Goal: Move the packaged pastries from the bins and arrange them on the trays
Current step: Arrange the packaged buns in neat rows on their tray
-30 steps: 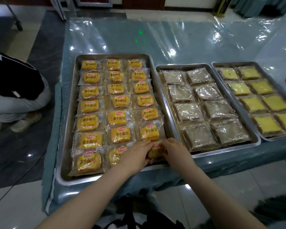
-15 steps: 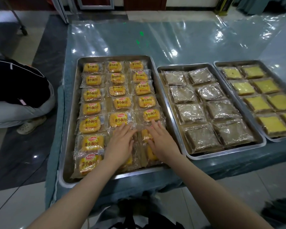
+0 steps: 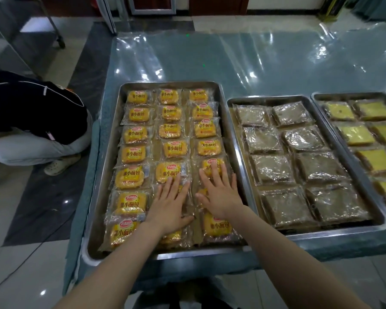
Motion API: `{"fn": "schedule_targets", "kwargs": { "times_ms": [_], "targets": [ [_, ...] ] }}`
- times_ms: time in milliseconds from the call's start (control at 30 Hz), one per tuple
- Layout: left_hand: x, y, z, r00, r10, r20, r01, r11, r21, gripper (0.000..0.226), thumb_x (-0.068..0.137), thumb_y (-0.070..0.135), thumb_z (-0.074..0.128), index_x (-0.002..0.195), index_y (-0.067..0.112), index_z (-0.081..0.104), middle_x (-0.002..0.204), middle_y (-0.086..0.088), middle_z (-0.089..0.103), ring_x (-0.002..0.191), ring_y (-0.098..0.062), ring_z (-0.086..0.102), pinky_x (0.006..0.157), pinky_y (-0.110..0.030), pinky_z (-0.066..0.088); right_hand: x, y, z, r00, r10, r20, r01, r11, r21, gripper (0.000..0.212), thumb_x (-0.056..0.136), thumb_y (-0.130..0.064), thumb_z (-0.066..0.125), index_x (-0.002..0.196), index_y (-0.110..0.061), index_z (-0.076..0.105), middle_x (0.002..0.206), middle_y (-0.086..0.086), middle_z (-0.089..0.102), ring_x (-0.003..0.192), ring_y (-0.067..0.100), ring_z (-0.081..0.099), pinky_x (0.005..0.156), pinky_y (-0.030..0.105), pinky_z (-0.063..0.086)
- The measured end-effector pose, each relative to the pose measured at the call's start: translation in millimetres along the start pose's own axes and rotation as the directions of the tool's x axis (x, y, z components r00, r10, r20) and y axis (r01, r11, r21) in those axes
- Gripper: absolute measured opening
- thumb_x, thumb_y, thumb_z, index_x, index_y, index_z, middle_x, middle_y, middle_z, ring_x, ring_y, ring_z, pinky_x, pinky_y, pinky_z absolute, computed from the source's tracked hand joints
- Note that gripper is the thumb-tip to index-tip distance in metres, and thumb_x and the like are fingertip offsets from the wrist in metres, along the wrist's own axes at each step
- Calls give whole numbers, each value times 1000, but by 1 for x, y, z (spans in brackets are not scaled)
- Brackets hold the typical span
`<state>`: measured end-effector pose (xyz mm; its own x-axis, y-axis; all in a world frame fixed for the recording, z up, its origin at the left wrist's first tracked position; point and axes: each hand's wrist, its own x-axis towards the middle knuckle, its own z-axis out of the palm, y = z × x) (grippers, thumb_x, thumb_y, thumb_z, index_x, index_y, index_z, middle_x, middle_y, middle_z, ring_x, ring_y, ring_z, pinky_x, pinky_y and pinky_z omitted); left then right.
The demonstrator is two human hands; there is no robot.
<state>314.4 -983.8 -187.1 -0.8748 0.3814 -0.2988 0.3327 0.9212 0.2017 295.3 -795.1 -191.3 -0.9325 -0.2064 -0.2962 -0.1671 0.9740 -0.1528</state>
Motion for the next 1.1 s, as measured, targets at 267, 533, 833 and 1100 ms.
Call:
{"fn": "schedule_targets", "kwargs": {
  "times_ms": [267,533,833,1100],
  "targets": [
    [-7,7,-3,987,-94,-130,86,994,-66,85,85,70,22,137,36,-35,145,3,-43,133,-16,-38,107,-40,-21,9,-1,-19,983,-35,-179,42,998,35,70,92,-59,30,150,-33,-1,157,3,-18,141,27,-25,109,52,-14],
    [-10,12,4,978,-153,-140,134,982,-136,76,87,65,12,136,33,-37,143,8,-45,133,-10,-37,108,-36,-21,39,6,-20,991,-76,-106,77,997,6,69,93,-60,27,151,-31,1,158,5,-17,140,25,-26,108,49,-15],
    [25,-4,-35,924,-286,-253,233,948,-217,75,85,68,0,144,27,-21,152,4,-26,136,-6,-30,106,-25,-23,71,12,-43,982,-59,-177,75,994,84,67,95,-57,25,151,-26,6,160,5,-7,145,25,-13,112,49,-8],
    [59,-8,-51,957,-222,-188,208,974,-91,73,91,60,15,144,25,-20,152,2,-24,138,-11,-24,110,-29,-16,83,18,-54,991,-77,-113,94,984,151,66,97,-54,30,152,-25,6,160,4,-6,145,24,-12,114,48,-6]
  ]
}}
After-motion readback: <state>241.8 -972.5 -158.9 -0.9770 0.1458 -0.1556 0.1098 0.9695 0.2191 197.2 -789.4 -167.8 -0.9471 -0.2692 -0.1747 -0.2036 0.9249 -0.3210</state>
